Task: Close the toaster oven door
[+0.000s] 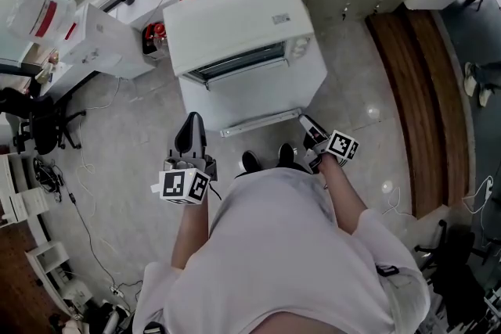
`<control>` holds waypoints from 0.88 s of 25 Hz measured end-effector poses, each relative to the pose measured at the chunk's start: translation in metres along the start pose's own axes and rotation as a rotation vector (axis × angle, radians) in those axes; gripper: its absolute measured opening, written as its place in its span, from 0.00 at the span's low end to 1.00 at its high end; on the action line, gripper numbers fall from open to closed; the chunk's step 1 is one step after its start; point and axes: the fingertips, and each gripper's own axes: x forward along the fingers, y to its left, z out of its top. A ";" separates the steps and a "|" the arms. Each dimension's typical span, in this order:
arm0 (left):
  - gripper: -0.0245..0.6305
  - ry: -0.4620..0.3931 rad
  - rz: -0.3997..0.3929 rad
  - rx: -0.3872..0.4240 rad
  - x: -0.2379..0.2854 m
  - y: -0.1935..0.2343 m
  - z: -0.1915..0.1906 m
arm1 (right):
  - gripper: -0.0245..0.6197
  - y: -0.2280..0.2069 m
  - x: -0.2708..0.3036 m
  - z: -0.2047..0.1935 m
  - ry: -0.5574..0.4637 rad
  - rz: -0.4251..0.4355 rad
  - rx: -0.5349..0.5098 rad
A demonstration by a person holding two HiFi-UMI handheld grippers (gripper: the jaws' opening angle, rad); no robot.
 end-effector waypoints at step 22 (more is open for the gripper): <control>0.07 0.084 0.087 0.036 0.004 0.011 -0.004 | 0.37 -0.081 0.021 -0.043 0.166 -0.104 0.066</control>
